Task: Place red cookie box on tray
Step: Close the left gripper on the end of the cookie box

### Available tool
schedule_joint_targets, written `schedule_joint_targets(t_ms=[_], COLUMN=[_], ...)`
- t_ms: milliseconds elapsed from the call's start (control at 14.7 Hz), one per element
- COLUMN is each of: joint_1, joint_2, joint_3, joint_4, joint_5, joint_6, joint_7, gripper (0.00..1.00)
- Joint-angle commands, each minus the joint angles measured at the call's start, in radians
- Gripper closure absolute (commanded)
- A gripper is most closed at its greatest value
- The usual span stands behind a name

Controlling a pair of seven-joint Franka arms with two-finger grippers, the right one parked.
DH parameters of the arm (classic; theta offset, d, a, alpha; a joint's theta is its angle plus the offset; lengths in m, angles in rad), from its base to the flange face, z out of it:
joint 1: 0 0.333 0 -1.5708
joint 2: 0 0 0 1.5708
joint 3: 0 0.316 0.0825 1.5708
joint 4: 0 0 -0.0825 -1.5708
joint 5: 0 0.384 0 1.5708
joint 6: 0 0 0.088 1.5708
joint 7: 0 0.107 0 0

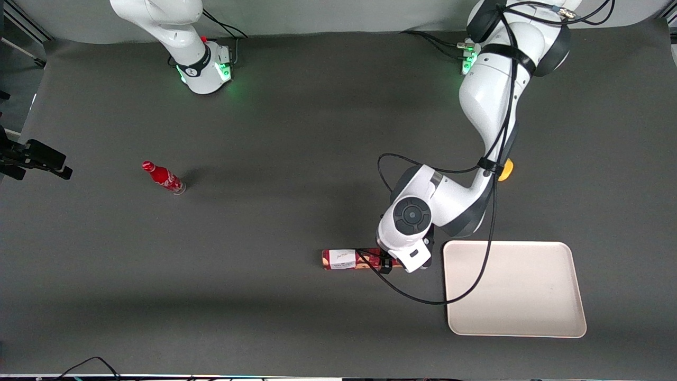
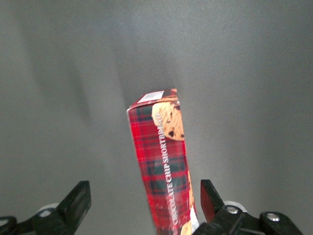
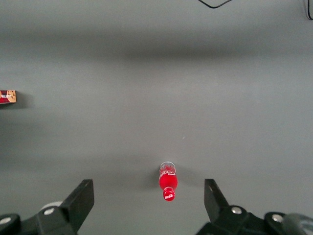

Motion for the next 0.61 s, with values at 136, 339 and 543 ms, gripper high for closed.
schedule_joint_targets(t_ms=[136,339,543], joint_1=[-0.02,-0.02,-0.02], joint_2=[0.053,0.067,0.078], joint_3=[0.034,0.047,0.047], joint_4=[0.042,0.039,0.036], joint_5=[0.017,0.017,0.02], joint_6=[0.019,0.029,0.044], joint_7=[-0.025,-0.017,-0.014], gripper=[0.0,0.0,0.0])
